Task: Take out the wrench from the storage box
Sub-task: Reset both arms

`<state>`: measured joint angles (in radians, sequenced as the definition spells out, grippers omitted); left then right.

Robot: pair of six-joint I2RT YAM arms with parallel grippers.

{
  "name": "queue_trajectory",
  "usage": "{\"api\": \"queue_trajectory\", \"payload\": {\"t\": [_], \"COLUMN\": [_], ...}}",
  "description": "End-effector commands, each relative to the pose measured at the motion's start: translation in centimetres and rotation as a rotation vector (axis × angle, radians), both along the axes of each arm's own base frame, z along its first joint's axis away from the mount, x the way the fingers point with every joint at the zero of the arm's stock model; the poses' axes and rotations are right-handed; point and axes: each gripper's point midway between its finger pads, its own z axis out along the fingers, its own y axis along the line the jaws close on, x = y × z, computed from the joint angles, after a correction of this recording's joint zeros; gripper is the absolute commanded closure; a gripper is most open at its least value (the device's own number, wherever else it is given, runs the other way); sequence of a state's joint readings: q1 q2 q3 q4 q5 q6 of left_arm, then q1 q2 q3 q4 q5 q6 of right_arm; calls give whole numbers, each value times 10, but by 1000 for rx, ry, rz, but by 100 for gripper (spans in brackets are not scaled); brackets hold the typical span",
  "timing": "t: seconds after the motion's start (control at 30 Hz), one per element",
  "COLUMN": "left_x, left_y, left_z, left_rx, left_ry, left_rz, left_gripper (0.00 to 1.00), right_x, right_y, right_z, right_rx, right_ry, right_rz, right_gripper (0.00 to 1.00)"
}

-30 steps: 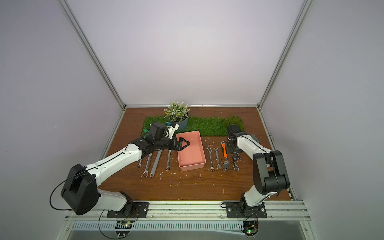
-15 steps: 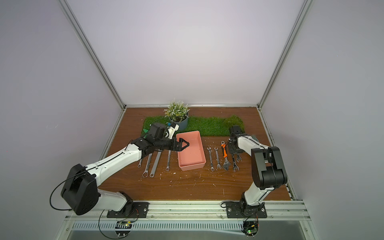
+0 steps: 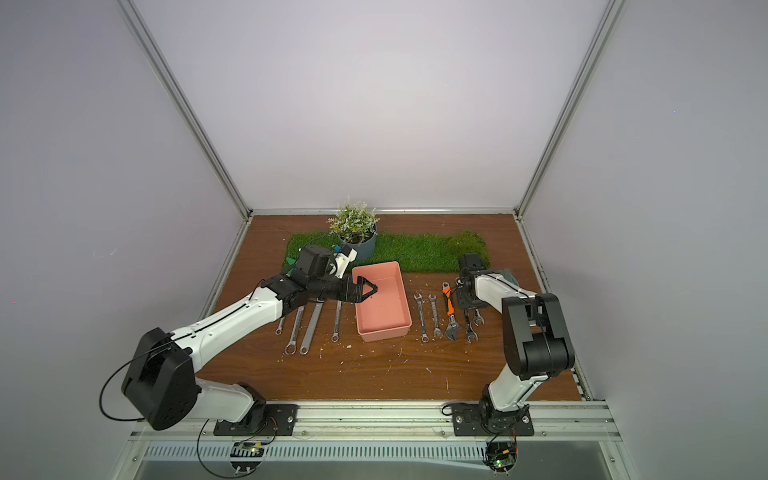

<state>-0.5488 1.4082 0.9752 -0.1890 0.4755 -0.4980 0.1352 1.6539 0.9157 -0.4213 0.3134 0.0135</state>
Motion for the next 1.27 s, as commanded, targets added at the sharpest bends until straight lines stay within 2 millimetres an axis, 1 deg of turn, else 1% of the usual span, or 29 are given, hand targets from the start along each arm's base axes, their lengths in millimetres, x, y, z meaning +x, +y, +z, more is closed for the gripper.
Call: {"api": "queue_trajectory", "payload": {"t": [0.0,0.1,0.2,0.23,0.3,0.37,0.4,0.43,0.47,0.5,0.53,0.57,0.6,0.67,0.77,0.83,0.93,1.0,1.07,1.13,1.23], "left_x": [0,8,22,31,47,61,64,68,67,67,68,68,69,71,75,77,80,85,83,83,83], "left_y": [19,44,79,97,138,186,206,230,252,265,278,287,293,301,305,309,319,318,320,319,324], "left_z": [0,3,3,-1,-8,-15,-16,-16,-20,-19,-14,-9,-5,-9,-21,-29,-39,-50,-61,-57,-54], "left_rx": [23,40,66,90,157,236,267,320,355,345,336,359,379,438,493,471,412,441,457,452,447], "left_ry": [-1,-15,-43,-55,-92,-146,-178,-239,-292,-346,-412,-474,-530,-580,-608,-614,-620,-602,-588,-620,-627], "left_rz": [18,68,150,204,339,501,570,664,754,807,866,913,934,949,926,917,913,874,880,875,894], "left_gripper": [0,0,0,0,0,0,0,0,0,0,0,0,0,0,0,0,0,0,0,0,0], "right_x": [10,22,30,32,36,39,39,37,36,34,31,27,25,22,21,20,21,22,25,25,20], "right_y": [5,8,5,5,2,2,3,2,0,-2,-3,-5,-9,-15,-22,-32,-48,-59,-69,-75,-81], "right_z": [33,70,106,115,126,133,138,142,150,154,162,169,173,175,160,153,149,150,151,152,157], "right_rx": [35,51,44,44,51,78,94,99,102,109,115,117,117,124,49,11,65,76,80,91,77], "right_ry": [-62,-154,-276,-327,-449,-584,-674,-764,-853,-913,-990,-1058,-1105,-1175,-1173,-1164,-1184,-1205,-1204,-1220,-1247], "right_rz": [6,11,15,17,11,9,18,23,9,0,-2,-9,-27,-65,-52,-86,-119,-149,-177,-196,-213], "right_gripper": [70,65,59,55,45,40,37,33,31,28,23,16,12,2,1,1,1,1,1,1,1]}}
